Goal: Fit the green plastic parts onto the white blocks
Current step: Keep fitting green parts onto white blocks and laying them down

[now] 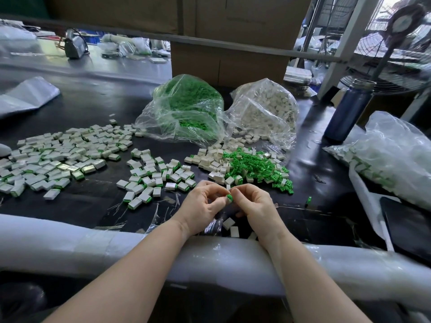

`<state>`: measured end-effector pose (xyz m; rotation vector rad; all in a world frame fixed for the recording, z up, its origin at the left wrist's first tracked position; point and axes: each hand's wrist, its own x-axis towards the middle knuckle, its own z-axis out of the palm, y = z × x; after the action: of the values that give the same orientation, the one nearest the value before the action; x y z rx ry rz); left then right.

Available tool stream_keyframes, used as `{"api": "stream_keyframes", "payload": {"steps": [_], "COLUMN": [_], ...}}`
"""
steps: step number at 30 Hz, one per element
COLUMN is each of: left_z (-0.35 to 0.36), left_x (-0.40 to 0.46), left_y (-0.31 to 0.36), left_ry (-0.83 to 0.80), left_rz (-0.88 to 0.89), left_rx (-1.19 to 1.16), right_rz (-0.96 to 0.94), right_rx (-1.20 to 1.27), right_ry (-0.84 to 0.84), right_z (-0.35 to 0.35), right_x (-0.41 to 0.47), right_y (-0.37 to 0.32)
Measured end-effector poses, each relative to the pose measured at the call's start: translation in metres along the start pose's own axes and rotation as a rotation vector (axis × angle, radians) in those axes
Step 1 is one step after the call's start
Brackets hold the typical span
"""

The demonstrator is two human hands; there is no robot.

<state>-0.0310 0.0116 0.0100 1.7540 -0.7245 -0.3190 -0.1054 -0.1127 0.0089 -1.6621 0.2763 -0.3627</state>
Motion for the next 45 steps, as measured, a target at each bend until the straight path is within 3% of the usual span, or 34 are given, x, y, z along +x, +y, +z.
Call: {"api": "stream_keyframes", "payload": {"steps": [6, 32, 45], "left_z": [0.0010, 0.0005, 0.0019], "left_x": [-0.0018, -0.0008, -0.0033], "left_y": [0.0038, 0.0015, 0.0055], "left_ry": [-0.074, -0.049, -0.135], "left_rz": [-0.011, 0.020, 0.017], "left_rx": [0.010, 0.041, 0.088], "right_rz": [0.030, 0.033, 0.010], "right_rx": [0.014, -0.033, 0.034], "right_ry": [-0.115, -0.127, -0.125], "right_z": [-0.0002, 0.0008, 0.0009], "right_x": [-0.0018, 0.0009, 0.0005], "right_y": [-0.0044, 0.0000, 0.0009]}}
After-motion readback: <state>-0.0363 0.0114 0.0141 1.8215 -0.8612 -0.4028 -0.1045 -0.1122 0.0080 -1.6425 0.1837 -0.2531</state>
